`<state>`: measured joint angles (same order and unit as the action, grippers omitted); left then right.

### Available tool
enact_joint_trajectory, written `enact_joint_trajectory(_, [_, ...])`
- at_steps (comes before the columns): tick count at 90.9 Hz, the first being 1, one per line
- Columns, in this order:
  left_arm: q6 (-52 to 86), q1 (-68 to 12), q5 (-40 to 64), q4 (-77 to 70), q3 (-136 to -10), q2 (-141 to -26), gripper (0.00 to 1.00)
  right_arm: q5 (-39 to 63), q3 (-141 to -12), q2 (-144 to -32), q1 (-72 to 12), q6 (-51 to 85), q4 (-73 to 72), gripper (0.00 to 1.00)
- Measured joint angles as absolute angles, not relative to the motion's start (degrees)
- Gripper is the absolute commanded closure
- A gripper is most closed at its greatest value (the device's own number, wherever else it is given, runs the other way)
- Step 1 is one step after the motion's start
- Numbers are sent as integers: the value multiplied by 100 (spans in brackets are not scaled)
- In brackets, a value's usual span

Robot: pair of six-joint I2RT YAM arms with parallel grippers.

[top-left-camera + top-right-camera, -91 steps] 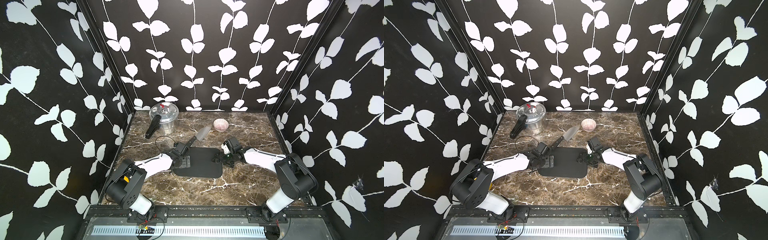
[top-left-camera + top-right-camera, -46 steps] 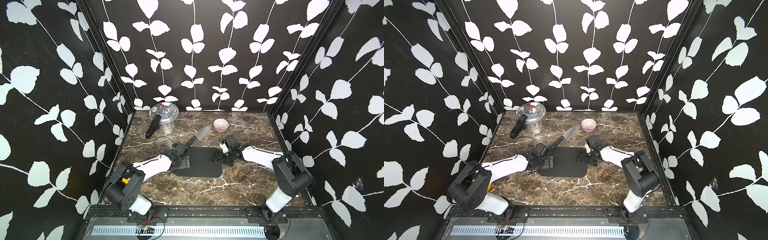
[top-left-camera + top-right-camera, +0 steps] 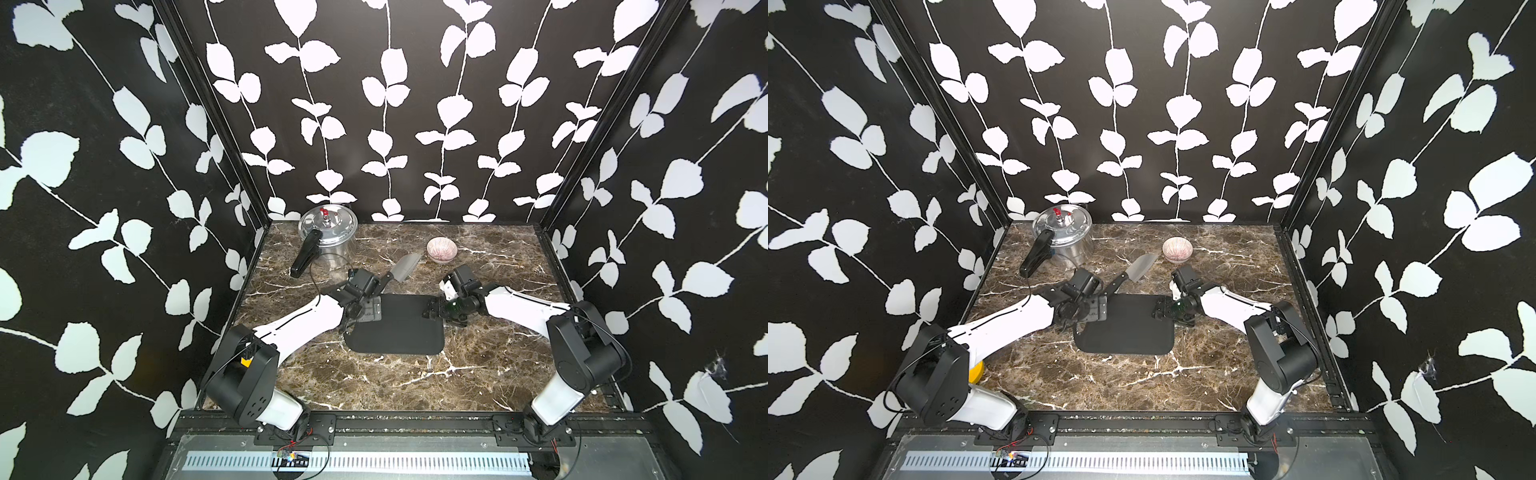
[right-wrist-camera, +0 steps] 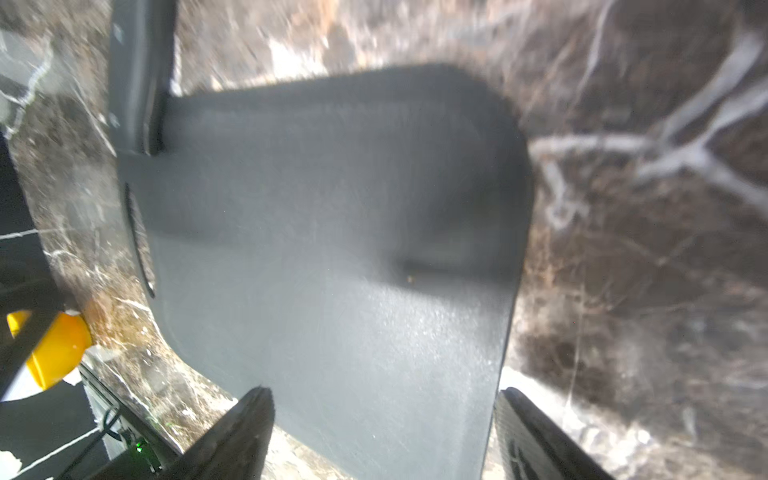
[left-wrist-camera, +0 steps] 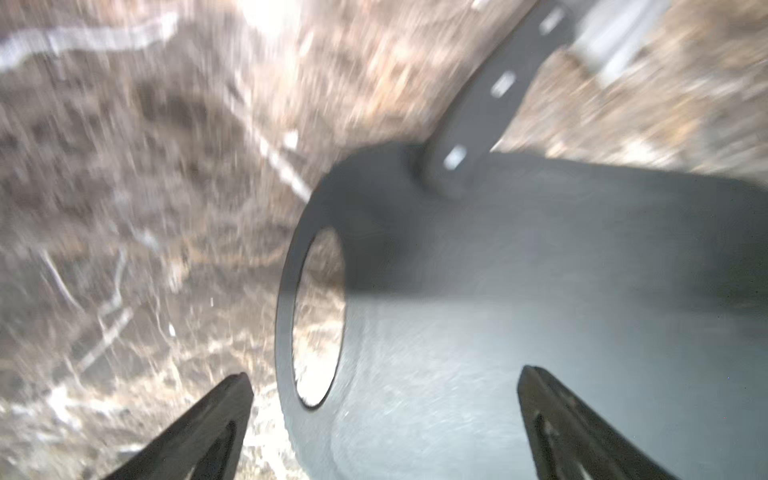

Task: Align the knife with the edge of the cutting board
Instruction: Adjust the work surface at the center of the board.

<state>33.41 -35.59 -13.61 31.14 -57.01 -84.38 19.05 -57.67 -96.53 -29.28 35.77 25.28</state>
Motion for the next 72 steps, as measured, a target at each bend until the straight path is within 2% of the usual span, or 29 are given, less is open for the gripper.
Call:
enact_joint_trajectory(59, [1450,-3559,-1085,2617,-6973,-9832,2,2244,-5889,-10204,-2838,3693,1778,15])
enact_joint_trajectory(72, [1216,-3559,-1004,2685,-7314,-10235,6,2156,-5994,-10224,-2834,3621,1951,14])
